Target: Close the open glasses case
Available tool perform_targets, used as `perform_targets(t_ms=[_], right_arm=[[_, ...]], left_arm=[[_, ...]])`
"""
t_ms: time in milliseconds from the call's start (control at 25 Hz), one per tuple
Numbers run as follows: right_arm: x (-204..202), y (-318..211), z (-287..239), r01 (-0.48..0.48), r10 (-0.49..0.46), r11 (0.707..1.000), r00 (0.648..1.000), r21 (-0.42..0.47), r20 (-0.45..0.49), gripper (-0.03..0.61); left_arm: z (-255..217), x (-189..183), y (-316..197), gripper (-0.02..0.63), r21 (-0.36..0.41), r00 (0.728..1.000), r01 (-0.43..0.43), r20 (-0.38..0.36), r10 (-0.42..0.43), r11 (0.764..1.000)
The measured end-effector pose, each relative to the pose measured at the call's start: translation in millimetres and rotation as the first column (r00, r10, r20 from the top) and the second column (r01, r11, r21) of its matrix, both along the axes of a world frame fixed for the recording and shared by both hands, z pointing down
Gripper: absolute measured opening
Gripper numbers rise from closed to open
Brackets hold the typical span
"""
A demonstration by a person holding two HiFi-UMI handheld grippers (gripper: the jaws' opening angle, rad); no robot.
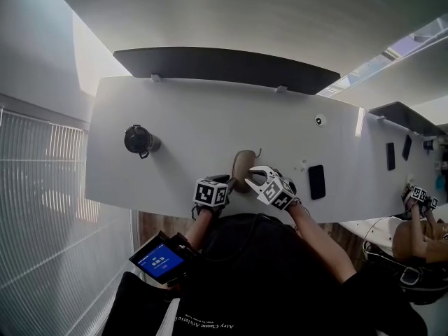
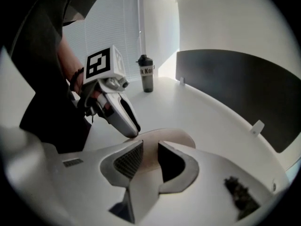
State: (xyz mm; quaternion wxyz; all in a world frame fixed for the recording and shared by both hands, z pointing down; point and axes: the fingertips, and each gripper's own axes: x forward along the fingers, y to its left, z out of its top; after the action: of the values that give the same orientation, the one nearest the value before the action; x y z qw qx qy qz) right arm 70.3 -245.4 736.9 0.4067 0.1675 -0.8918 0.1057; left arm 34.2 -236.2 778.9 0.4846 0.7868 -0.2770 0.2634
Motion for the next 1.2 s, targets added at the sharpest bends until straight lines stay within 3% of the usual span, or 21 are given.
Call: perform_targets(t_ms=[160,480,640,760,960,1080,1200], right_arm=[[3,-1,-1,-0.038,0.039,0.999,0.998,-0.015,0.051,0.107],[2,-1,1,-0.037,0.039,0.999,0.997,-0.026,0.064,0.107],[5,-4,0,-0.153,0.162,0.984,0.982,-0.090,0.102,0.095],[15,-11,-18,-0.268,0.277,0.960,0.945,-0.077,0.172,0.046],[47,-17,-80,-0.451,0.432,0.892,0.827,-0.034,0.360,0.017],[68,-12,-113,-0.528,0.476,0.849,0.772,0.008,0.420,0.009],[82,-3,-123,-0.570,0.496,0.820,0.758,0.060,0.425,0.009]], left_arm=[[-1,1,0,0.106,-0.006,1.000,0.006,0.006,-0.006,1.000],[2,-1,0,0.107,-0.009,1.000,0.019,-0.014,-0.019,1.000],[0,0,0,0.112,0.009,1.000,0.010,-0.010,-0.009,1.000],[-6,-1,0,0.127,0.061,1.000,-0.013,-0.017,0.014,0.998],[-40,-2,-10,0.126,0.132,0.996,-0.025,-0.077,0.036,0.991],[-87,4,-27,0.105,0.272,0.987,-0.016,-0.147,0.058,0.962],[-136,17,-42,0.042,0.460,0.969,-0.018,-0.210,0.129,0.888]])
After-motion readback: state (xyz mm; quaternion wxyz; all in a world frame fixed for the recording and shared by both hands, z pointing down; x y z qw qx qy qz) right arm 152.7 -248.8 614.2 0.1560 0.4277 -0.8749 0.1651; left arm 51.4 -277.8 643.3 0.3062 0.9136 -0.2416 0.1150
